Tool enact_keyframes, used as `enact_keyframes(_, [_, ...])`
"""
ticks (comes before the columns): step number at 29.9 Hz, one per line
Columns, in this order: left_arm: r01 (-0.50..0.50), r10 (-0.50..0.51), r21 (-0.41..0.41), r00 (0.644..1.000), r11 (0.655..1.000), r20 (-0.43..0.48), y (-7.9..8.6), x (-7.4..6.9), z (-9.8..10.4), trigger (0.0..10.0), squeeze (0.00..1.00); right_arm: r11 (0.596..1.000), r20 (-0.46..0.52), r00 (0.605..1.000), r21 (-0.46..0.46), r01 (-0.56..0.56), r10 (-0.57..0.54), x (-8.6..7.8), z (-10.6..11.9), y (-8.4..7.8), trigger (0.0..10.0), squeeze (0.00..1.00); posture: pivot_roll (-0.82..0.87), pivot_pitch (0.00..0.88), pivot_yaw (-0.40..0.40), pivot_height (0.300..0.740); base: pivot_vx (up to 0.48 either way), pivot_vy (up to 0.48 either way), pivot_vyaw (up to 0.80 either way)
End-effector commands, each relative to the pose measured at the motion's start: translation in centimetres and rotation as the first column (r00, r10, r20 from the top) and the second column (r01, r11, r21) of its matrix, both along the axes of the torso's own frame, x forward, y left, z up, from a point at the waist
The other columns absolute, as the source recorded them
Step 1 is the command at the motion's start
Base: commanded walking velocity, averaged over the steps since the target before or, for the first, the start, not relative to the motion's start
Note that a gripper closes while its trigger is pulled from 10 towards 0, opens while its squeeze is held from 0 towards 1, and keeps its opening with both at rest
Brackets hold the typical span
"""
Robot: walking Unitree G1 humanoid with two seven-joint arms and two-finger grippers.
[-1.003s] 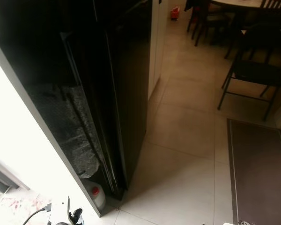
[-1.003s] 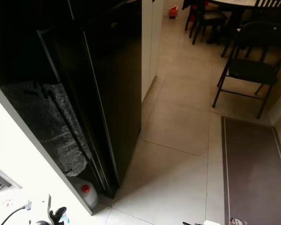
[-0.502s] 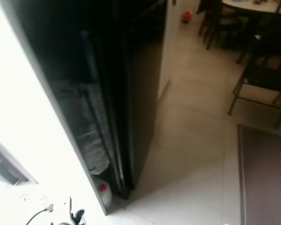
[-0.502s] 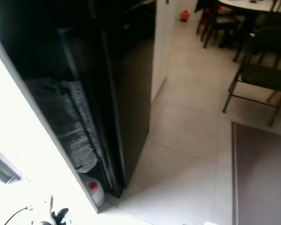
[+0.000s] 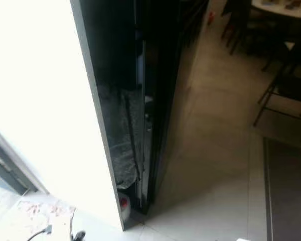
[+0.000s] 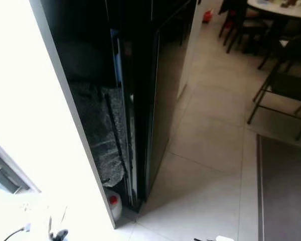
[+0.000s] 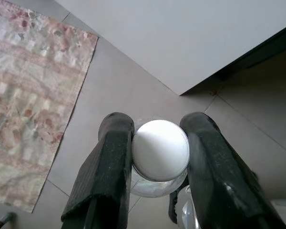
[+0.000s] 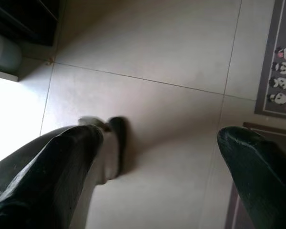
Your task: Restocking fridge
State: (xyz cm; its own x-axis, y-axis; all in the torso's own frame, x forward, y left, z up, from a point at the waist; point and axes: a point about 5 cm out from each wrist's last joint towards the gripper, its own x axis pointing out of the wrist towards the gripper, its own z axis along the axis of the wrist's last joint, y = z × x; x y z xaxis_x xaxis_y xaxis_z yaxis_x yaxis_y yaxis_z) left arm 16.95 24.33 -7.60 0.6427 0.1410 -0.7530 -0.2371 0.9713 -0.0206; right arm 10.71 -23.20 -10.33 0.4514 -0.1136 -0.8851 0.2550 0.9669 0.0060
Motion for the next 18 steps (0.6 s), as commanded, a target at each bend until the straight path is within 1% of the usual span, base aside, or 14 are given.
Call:
enact_keyframes(1, [0.018,-0.018,-0.007,1.0,1.0,-0.001,-0.53,0.39,0.01,10.0,0.0,1.0,-0.012,1.0,-0.007,0.007,-0.007,-0.5,-0.03,-0.41,10.0,0.0,0.03,0.0,0.012,0.74,0.0,0.307,-0.79])
enact_keyframes(4, [0.019,-0.019,-0.007,1.0,1.0,-0.003,-0.56,0.32,-0.03,10.0,0.0,1.0,-0.003,1.0,-0.004,0.014,-0.014,-0.49,-0.02,-0.41,10.0,0.0,0.03,0.0,0.012,0.74,0.0,0.31,-0.66])
enact_keyframes(18, [0.025,-0.025,-0.006,1.0,1.0,-0.002,-0.93,0.64,0.01,10.0,0.0,1.0,-0.002,1.0,-0.008,-0.009,0.009,-0.2,0.07,-0.45,10.0,0.0,0.03,0.007,0.009,0.74,0.0,0.31,0.0])
